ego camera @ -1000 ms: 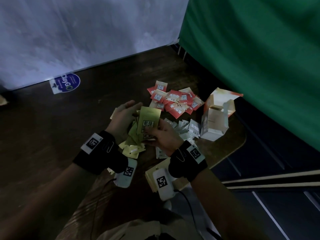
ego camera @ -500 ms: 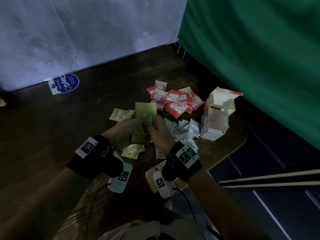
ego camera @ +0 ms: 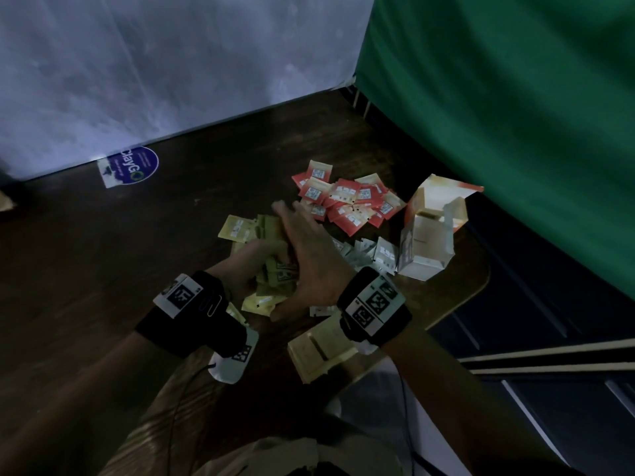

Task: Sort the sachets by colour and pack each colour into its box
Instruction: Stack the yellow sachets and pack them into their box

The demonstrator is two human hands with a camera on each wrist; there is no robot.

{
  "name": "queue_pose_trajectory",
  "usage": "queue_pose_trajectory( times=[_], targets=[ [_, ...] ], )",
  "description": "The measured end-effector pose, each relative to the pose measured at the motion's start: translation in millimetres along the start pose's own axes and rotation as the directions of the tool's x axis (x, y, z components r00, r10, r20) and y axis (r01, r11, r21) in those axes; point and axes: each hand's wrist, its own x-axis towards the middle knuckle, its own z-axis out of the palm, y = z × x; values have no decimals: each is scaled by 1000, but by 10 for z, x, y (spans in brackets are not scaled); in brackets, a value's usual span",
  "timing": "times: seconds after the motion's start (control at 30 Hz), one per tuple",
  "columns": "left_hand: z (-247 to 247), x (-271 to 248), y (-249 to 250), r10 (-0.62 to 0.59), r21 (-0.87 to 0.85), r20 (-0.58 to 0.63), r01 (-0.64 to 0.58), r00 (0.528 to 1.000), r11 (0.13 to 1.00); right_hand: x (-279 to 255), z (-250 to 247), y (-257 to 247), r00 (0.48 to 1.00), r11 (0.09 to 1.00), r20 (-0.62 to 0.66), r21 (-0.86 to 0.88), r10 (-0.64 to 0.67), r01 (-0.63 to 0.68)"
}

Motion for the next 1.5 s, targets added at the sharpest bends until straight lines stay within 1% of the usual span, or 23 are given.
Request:
queue_pose_trajectory(
  times=[0.07, 0.13, 0.2, 0.33, 0.4, 0.47, 0.57, 0.6, 0.67, 0.8, 0.93, 1.0, 1.1, 1.17, 1.2, 1.27, 1.3, 1.33, 1.37, 1.4, 1.43, 1.47, 1.5],
  targets=[
    [41, -6, -11, 20, -85, 25, -18, 999, 996, 22, 41, -19, 997, 998, -51, 33, -51, 52],
    [71, -21, -33, 60, -140, 53, -52, 997, 989, 23, 75, 2, 981, 993, -171, 59, -88, 99],
    [111, -29, -48, 95, -124, 81, -84, 992, 989, 6, 77, 12, 947, 990, -302, 44, -113, 132],
    [185, -20, -45, 105, -102, 72, -98, 992, 990, -58, 130, 3, 912, 989, -393, 38, -119, 146],
    [194, -9, -41, 68, -93, 49, -63, 996, 994, -104, 170, 23, 921, 993, -377, 33, -96, 117],
    [183, 20, -55, 33, -79, 35, -30, 999, 996, -138, 195, 60, 951, 996, -298, -41, -86, 77],
    [216, 15, -94, 73, -91, 7, -72, 997, 993, -203, 207, 110, 979, 980, -173, -183, -106, 73],
    [232, 23, -110, 81, -100, -17, -83, 997, 992, -236, 212, 123, 976, 968, -177, -234, -130, 86],
    [284, 9, -122, 67, -108, -40, -71, 997, 992, -315, 257, 150, 950, 951, -265, -299, -166, 82],
    [399, 45, -209, -34, -116, 25, 36, 999, 993, -437, 362, 224, 880, 975, -446, -207, -166, 80],
    [509, 27, -336, -46, -189, 117, 68, 992, 980, -580, 300, 318, 921, 990, -371, -118, -120, 81],
    [535, 27, -391, -51, -161, 145, 75, 988, 984, -648, 292, 364, 930, 991, -347, -100, -120, 91],
    [613, 32, -472, 38, 10, 195, -41, 980, 999, -770, 315, 431, 929, 996, -360, -31, -87, 82],
    [658, 23, -553, 102, 159, 276, -150, 956, 976, -898, 276, 480, 927, 995, -373, 104, 37, 2],
    [679, 14, -611, 107, 228, 309, -182, 945, 957, -984, 269, 544, 910, 988, -399, 145, 111, -57],
    [659, 63, -757, 103, 358, 265, -197, 959, 913, -1152, 245, 709, 850, 961, -465, 230, 246, -152],
    [619, 98, -838, 128, 484, 231, -228, 964, 845, -1229, 226, 787, 818, 929, -469, 312, 332, -199],
    [544, 160, -919, 137, 661, 258, -278, 956, 697, -1287, 206, 850, 783, 883, -451, 393, 428, -256],
    [498, 164, -966, 87, 823, 297, -301, 951, 482, -1338, 198, 893, 749, 840, -424, 435, 509, -325],
    [452, 182, -1033, 36, 906, 323, -320, 946, 279, -1391, 191, 921, 729, 813, -404, 452, 553, -367],
    [425, 172, -1070, -14, 927, 349, -343, 937, 154, -1438, 206, 927, 723, 792, -375, 469, 580, -391],
    [403, 176, -1092, -44, 925, 363, -354, 931, 134, -1485, 228, 914, 728, 774, -347, 495, 592, -394],
    [389, 159, -1079, -43, 915, 373, -360, 927, 182, -1527, 265, 883, 737, 775, -336, 497, 586, -390]
  ],
)
